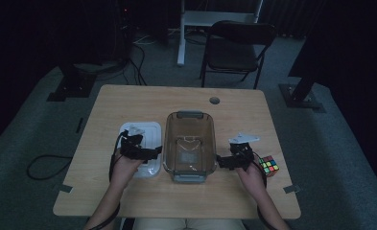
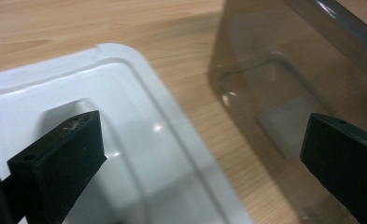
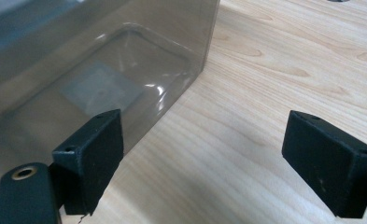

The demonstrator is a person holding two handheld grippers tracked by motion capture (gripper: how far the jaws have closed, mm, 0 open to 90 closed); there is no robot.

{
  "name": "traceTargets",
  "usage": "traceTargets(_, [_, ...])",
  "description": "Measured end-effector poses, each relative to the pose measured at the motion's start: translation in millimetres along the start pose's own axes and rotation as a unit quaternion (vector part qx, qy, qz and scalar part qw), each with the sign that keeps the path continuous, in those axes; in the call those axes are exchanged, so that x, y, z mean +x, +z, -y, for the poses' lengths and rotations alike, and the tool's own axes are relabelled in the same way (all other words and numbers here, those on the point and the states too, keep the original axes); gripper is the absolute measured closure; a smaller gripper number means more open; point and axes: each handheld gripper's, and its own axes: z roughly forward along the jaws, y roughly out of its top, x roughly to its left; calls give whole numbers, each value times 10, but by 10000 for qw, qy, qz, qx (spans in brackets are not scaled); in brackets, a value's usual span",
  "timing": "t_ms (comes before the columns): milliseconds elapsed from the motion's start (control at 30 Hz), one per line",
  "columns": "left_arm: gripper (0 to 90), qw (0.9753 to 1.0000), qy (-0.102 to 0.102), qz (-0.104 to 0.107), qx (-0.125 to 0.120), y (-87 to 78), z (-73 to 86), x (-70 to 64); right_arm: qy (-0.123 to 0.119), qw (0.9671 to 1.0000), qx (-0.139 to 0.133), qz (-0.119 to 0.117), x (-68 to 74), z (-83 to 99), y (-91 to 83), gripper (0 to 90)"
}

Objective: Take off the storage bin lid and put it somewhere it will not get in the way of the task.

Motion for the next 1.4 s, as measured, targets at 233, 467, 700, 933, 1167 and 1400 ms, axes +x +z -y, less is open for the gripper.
traceTargets(233, [4,9991,-242,-314,-144,-210,89,296,124,9994,-266,164,-81,75,-286,123])
traceTargets(467, [4,9963,-403,-724,-217,-367,302,618,100,9979,-569,287,-145,174,-559,118])
traceTargets(700, [5,9945,-326,-984,-174,-428,544,865,6,9984,-526,216,-225,324,-740,111])
traceTargets(933, [5,9907,-627,-1207,99,-472,787,1108,174,9962,-583,626,-353,543,-933,111])
traceTargets(1167, [5,9827,-976,-1561,213,-461,949,1224,557,9920,-523,1001,-548,723,-1033,111])
traceTargets(1400, [5,9775,-999,-1816,381,-418,1013,1257,802,9876,-238,1328,-701,930,-1005,111])
